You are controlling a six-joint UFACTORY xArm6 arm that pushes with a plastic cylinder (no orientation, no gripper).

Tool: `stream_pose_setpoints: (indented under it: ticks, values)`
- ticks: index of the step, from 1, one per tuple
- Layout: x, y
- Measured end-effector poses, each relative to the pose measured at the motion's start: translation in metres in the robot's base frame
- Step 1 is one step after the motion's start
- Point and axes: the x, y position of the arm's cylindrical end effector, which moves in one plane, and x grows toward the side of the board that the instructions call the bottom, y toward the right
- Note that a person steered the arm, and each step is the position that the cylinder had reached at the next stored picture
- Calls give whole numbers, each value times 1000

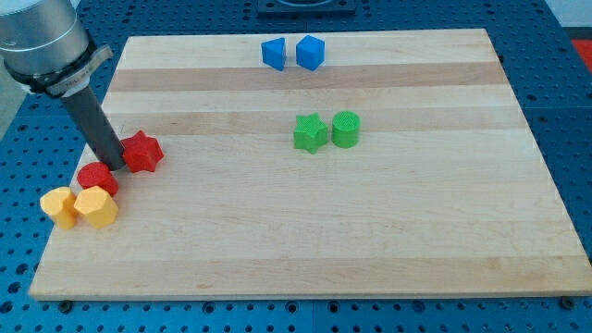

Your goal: Place your hand below the hexagon

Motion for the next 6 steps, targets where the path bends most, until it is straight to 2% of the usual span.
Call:
stream_pose_setpoints:
  ticks: [2,3,4,6]
  values:
    - [10,89]
    - [76,85]
    - [98,77]
    - [110,24]
